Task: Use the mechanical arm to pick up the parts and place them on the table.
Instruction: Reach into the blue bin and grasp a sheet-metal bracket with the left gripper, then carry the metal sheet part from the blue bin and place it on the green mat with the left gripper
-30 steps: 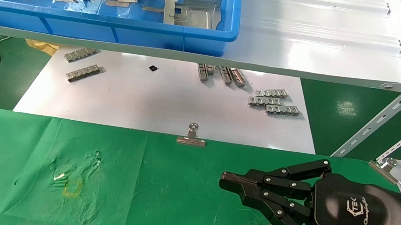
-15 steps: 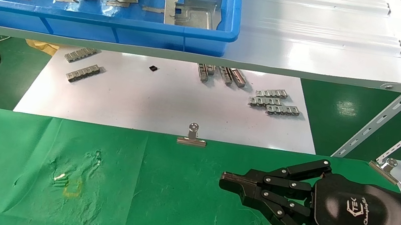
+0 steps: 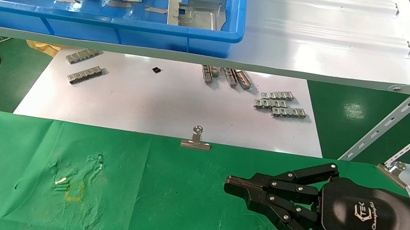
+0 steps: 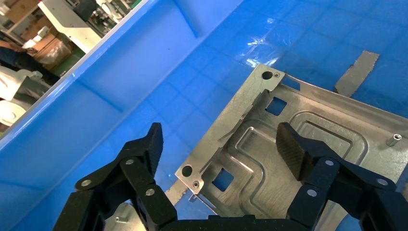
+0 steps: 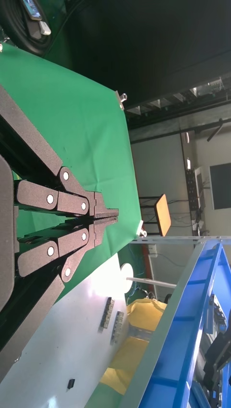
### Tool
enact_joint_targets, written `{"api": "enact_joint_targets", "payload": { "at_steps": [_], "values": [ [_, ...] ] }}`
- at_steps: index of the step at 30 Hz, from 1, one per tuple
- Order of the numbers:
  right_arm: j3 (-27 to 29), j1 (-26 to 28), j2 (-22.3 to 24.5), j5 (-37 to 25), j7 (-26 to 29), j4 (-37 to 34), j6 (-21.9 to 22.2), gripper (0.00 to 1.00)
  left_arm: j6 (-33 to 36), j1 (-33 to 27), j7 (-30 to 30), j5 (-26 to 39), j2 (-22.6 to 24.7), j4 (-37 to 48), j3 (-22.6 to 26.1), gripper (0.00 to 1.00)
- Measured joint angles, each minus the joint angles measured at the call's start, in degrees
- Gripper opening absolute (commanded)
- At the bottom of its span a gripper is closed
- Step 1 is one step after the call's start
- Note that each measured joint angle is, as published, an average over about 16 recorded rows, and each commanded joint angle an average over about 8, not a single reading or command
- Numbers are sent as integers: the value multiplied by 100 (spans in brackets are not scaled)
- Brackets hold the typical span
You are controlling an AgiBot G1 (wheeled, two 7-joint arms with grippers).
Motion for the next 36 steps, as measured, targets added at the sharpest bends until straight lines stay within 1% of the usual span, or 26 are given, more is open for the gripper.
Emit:
{"api": "enact_joint_targets", "payload": {
  "at_steps": [11, 21, 22, 23, 29, 30, 31, 36],
  "values": [
    [0, 0, 0, 0, 0, 0, 0, 0, -100, 78, -109, -230, 24, 150, -160, 0],
    [-1, 0, 0, 0, 0, 0, 0, 0, -30, 111, -270, -312, 4, 180, -217, 0],
    [-1, 0, 0, 0, 0, 0, 0, 4, -14, 109, -276, -313, 0, 175, -218, 0],
    [-1, 0, 0, 0, 0, 0, 0, 13, 5, 107, -282, -315, -4, 170, -219, 0],
    [-1, 0, 0, 0, 0, 0, 0, 87, 183, 64, -279, -338, -59, 124, -235, 0],
    [-1, 0, 0, 0, 0, 0, 0, 96, 225, 52, -272, -346, -73, 113, -241, 0],
    [-1, 0, 0, 1, 0, 0, 0, 100, 274, 38, -262, -356, -88, 100, -247, 0],
    [-1, 0, 0, 1, 0, 0, 0, 100, 640, -46, -180, -433, -187, 26, -298, 0]
  ]
}}
